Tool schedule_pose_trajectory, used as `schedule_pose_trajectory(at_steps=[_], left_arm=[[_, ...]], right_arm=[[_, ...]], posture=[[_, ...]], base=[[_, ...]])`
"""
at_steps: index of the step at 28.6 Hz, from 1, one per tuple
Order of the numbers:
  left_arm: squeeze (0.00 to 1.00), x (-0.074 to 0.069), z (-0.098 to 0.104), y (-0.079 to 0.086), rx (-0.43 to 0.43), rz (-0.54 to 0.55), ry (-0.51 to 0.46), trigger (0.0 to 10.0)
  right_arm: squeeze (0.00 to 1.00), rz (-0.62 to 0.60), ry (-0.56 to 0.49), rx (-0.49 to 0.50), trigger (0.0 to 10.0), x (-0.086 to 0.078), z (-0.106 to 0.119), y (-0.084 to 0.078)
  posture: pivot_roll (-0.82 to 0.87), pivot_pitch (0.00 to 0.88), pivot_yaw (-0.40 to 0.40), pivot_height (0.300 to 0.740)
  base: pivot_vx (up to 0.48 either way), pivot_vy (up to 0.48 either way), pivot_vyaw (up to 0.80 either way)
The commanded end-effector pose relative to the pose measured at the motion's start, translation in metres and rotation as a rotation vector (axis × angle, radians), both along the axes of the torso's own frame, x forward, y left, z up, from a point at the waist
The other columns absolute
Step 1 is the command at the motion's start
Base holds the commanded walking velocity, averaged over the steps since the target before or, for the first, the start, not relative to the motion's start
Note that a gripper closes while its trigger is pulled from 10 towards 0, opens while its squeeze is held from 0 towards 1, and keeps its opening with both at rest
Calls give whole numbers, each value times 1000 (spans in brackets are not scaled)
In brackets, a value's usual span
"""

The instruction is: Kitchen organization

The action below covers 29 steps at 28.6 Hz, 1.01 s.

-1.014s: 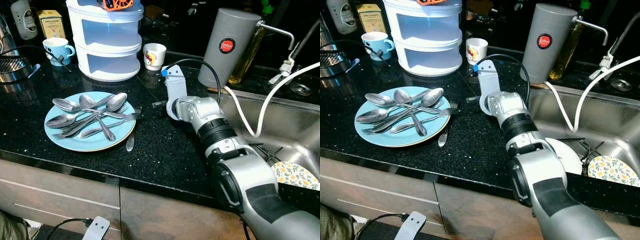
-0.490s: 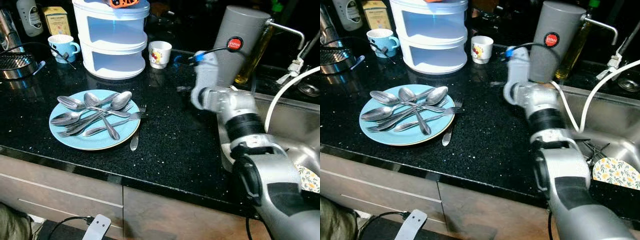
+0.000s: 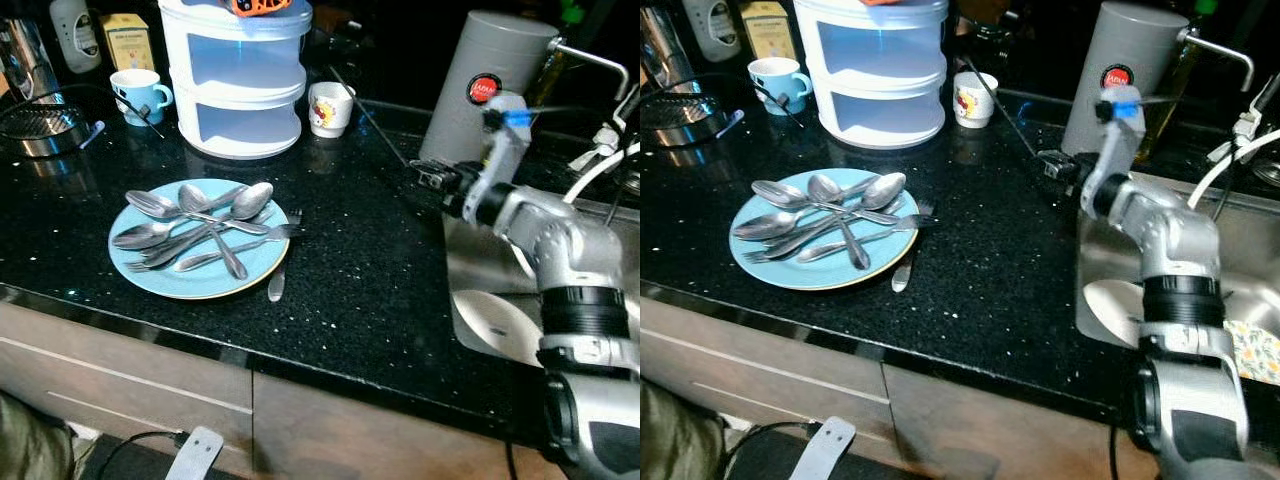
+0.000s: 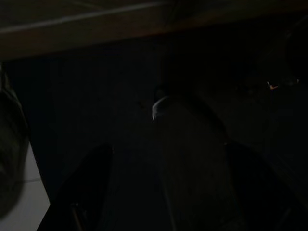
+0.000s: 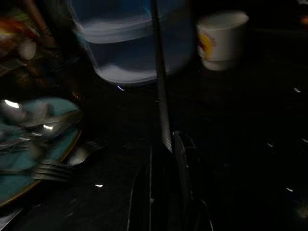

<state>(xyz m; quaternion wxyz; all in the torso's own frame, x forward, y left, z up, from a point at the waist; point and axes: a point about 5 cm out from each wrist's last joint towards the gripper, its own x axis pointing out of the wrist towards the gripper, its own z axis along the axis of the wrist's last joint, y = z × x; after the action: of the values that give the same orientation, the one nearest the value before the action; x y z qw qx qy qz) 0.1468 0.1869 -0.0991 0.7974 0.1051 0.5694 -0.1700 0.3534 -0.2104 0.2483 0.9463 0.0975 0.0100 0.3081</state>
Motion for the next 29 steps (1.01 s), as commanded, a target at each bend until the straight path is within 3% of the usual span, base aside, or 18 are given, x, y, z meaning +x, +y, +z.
schedule_pose_trajectory(at_steps=[1, 7, 15, 20, 21, 22, 23, 29], left_arm=[[0, -7, -2, 2, 8, -3, 32, 10000], [0, -7, -2, 2, 9, -3, 33, 10000], [0, -7, -2, 2, -12, -20, 50, 10000], [0, -7, -2, 2, -6, -22, 53, 10000], [0, -7, -2, 3, 1, -23, 52, 10000], [0, -7, -2, 4, 12, -21, 50, 10000], [0, -7, -2, 4, 18, -23, 47, 10000], [0, -6, -2, 5, 45, -43, 44, 10000]], right_arm=[[0, 27, -35, 23, 0, -11, 4, -7], [0, 4, -11, -14, 0, -17, -6, -15], [0, -35, -16, -149, 0, -34, -11, -37], [0, -79, -20, -213, 0, -35, -11, -44], [0, -98, -20, -220, 549, -33, -12, -45], [0, -141, -4, -219, 7686, -29, -14, -47], [0, -154, 4, -213, 10000, -27, -15, -47], [0, -252, 6, -215, 10000, -15, -18, -44]], posture=[[-24, 0, -37, 740], [-31, 0, -28, 740], [-43, 0, -21, 740], [-43, 0, -21, 740], [-43, 0, -21, 740], [-45, 0, -22, 740], [-45, 0, -22, 740], [-39, 0, -25, 740]], base=[[0, 0, 0], [0, 0, -409], [0, 0, -498], [0, 0, -100], [0, 0, 0], [0, 0, 0], [0, 0, 0], [-148, 0, 0]])
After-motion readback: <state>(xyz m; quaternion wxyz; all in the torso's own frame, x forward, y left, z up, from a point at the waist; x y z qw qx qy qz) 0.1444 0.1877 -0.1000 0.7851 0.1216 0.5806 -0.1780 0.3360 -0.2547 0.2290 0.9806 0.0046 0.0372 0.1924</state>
